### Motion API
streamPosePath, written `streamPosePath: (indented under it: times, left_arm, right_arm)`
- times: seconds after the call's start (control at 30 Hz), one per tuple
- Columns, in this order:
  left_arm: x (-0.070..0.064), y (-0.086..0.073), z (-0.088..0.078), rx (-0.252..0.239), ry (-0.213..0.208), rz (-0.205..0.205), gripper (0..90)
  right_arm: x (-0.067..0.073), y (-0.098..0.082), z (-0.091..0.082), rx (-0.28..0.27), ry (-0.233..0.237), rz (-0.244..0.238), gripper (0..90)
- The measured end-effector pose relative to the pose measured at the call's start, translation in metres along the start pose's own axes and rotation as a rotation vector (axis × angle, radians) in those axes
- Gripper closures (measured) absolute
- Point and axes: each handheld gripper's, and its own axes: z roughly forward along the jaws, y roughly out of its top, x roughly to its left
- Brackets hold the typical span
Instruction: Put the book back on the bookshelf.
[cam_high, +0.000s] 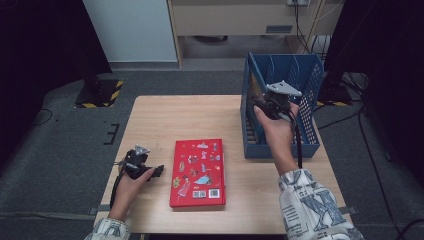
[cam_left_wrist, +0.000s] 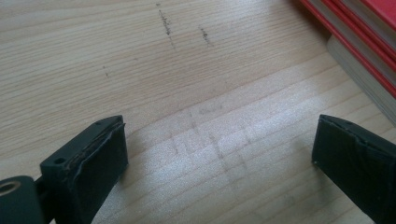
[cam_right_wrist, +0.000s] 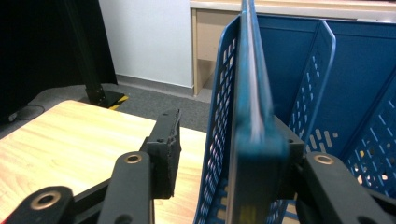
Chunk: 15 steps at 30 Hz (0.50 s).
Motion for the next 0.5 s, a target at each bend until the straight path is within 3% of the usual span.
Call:
streamPosePath:
  times: [0.27,0.5]
  left_arm:
    - [0.0,0.0,0.0,-0.001,0.001,-0.001,2.8]
    - [0.0,0.0,0.0,-0.001,0.001,-0.001,2.8]
  right_arm:
    - [0.005,-0.012,-0.017,-0.008,0.004,-0.038,62.2]
    - [0.012,-0.011,-0.018,-0.015,0.014,-0.068,66.5]
